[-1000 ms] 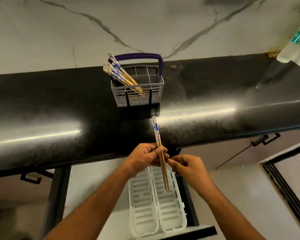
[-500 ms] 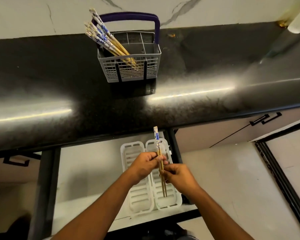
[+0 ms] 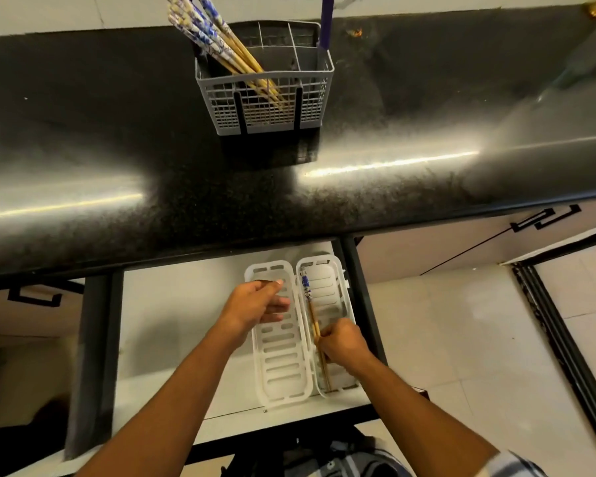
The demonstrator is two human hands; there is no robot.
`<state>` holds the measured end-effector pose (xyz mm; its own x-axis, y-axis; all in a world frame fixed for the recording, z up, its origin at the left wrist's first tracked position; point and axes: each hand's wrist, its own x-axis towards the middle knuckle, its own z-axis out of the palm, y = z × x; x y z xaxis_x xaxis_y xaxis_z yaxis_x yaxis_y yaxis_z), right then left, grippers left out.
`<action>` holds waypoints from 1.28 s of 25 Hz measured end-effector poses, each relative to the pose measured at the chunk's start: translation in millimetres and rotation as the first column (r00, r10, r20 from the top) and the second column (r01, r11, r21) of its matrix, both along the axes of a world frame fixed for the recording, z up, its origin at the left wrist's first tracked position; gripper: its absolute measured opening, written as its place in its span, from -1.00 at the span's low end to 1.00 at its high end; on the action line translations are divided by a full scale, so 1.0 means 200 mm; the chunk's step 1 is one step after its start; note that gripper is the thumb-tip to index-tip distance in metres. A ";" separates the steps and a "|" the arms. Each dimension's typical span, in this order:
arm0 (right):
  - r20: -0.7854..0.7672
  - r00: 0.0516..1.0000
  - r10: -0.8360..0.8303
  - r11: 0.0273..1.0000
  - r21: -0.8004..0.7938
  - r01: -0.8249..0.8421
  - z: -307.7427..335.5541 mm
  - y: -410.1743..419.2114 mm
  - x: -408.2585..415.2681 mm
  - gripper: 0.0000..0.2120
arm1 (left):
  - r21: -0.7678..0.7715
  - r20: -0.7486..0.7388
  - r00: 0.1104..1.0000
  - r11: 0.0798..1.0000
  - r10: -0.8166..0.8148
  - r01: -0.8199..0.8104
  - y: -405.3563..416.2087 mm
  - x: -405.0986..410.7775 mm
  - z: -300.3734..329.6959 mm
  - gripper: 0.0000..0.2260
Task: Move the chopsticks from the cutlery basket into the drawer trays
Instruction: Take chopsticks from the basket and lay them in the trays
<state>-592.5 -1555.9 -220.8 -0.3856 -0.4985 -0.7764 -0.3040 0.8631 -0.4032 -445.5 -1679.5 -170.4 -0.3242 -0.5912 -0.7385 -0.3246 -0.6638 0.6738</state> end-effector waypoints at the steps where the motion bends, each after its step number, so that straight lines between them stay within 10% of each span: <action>1: -0.028 0.999 0.022 1.000 0.013 -0.022 -0.02 -0.02 0.01 -0.83 | 0.005 -0.014 0.999 1.000 0.029 -0.029 -0.01 0.02 0.00 -0.78; 32: -0.325 0.938 0.123 0.984 -0.085 -0.158 0.07 -0.09 0.01 -0.86 | -0.094 -0.071 0.988 0.987 -0.135 0.128 -0.08 0.11 0.18 -0.76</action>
<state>-589.6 -1573.7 -207.7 -0.5226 -0.6398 -0.5635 -0.5465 0.7587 -0.3546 -424.2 -1696.2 -133.9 -0.4575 -0.6019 -0.6545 -0.3503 -0.5546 0.7548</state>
